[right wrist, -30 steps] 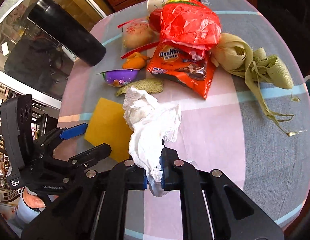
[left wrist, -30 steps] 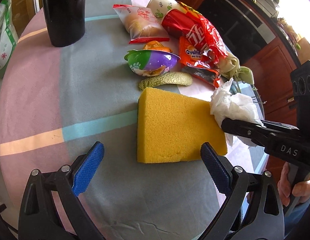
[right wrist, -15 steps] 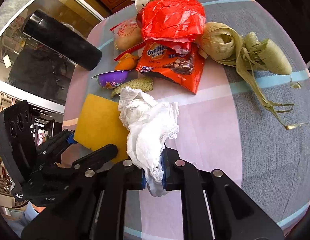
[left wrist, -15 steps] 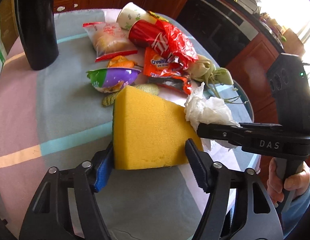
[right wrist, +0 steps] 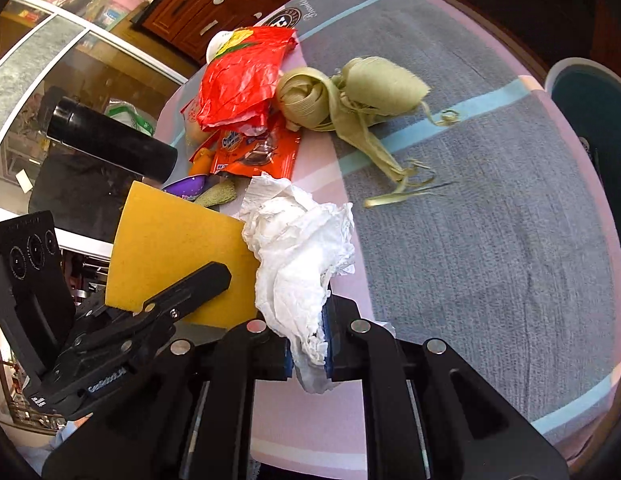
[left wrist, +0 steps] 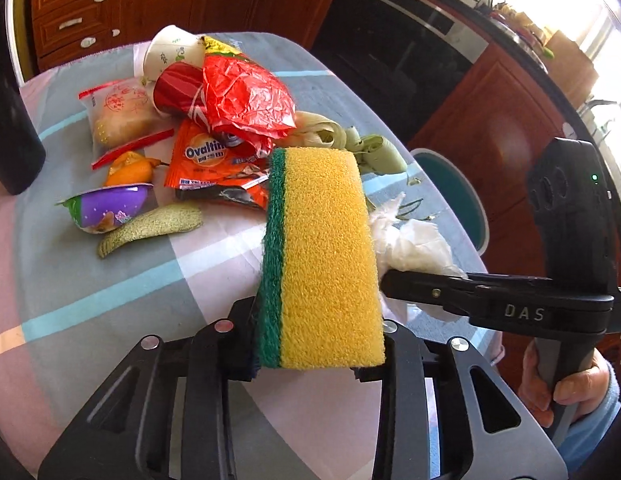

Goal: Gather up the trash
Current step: 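Grasp the yellow sponge with the left tool while the right tool holds the tissue, then carry the tissue and sponge over the bin and open both tools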

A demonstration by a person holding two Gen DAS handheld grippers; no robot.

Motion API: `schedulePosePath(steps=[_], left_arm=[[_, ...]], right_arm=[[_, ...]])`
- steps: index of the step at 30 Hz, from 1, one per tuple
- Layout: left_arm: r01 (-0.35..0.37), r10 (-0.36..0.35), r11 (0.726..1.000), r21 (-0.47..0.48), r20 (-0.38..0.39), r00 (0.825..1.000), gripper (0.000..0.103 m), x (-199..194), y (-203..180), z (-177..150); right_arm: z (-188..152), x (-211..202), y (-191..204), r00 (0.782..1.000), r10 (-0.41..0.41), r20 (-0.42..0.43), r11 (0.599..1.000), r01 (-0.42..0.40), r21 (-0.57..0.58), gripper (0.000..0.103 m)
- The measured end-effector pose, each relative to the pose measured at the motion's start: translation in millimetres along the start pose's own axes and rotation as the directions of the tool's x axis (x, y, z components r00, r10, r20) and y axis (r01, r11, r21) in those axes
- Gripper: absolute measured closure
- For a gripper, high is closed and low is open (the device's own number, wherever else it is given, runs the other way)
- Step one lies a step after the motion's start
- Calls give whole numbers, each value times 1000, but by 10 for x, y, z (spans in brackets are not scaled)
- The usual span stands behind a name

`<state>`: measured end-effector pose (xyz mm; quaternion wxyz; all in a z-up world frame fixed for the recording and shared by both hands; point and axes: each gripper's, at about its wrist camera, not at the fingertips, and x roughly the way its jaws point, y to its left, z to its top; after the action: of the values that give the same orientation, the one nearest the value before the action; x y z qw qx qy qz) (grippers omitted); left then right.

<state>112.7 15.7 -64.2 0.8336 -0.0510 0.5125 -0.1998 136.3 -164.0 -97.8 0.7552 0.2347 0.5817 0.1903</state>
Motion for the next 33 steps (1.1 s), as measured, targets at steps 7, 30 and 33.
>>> schedulePosePath(steps=[7, 30, 33], left_arm=[[-53, 52, 998, 41, 12, 999, 72, -104, -218, 165], [83, -85, 939, 334, -10, 996, 72, 375, -1965, 973], [106, -98, 926, 364, -39, 994, 72, 558, -2170, 1018]], right_arm=[[20, -231, -272, 997, 56, 45, 998, -57, 40, 93], [238, -1680, -1519, 917, -49, 396, 977, -37, 208, 93], [208, -1787, -1806, 909, -98, 406, 964, -14, 265, 93]])
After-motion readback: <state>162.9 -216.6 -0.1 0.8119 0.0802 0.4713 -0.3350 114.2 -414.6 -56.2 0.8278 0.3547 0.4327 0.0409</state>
